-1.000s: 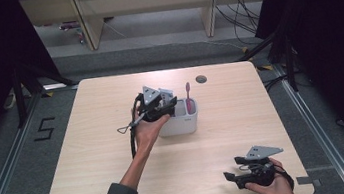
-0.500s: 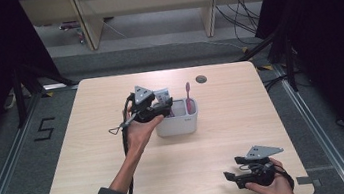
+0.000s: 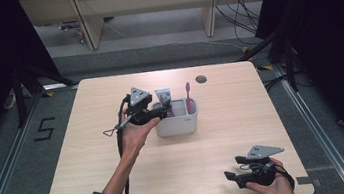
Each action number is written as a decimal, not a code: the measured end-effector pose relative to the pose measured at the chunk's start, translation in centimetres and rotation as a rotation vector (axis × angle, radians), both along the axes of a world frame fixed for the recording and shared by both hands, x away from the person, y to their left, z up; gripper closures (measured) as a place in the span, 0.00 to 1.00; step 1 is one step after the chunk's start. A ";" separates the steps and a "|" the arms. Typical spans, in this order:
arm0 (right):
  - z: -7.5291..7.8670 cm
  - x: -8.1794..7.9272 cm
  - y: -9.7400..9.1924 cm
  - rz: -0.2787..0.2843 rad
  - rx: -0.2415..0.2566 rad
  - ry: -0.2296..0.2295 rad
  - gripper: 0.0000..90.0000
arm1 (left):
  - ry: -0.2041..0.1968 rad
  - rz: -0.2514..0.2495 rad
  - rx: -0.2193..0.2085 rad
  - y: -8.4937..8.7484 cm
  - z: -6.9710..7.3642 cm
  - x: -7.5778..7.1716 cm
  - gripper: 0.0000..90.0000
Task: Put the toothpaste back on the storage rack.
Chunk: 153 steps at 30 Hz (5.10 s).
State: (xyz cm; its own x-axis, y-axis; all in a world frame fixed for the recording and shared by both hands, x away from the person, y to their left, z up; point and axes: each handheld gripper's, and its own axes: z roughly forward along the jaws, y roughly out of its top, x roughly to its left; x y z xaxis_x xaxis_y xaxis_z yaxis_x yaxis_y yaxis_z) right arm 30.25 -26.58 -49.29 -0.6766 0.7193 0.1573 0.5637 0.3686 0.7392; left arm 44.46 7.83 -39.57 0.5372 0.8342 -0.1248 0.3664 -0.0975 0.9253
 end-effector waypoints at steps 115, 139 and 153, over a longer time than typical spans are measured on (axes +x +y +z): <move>-0.1 -0.3 -0.1 0.003 0.007 0.018 0.31 | 0.098 -0.104 0.062 9.9 -6.6 -10.2 0.21; -0.2 -0.4 0.2 -0.012 0.015 0.031 0.28 | 0.146 -0.138 0.084 11.3 -8.9 -13.1 0.20; -0.2 -0.5 0.4 -0.018 0.017 0.041 0.27 | 0.160 -0.164 0.155 11.7 -9.8 -15.0 0.21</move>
State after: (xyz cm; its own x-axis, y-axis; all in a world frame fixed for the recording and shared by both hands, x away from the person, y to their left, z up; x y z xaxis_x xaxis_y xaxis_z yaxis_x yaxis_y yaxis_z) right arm 29.80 -26.21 -49.47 -0.6564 0.7282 0.1970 0.6001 0.3457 0.7214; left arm 29.44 19.51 -49.37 0.6505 0.7533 -0.0966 0.4742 -0.3035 0.8265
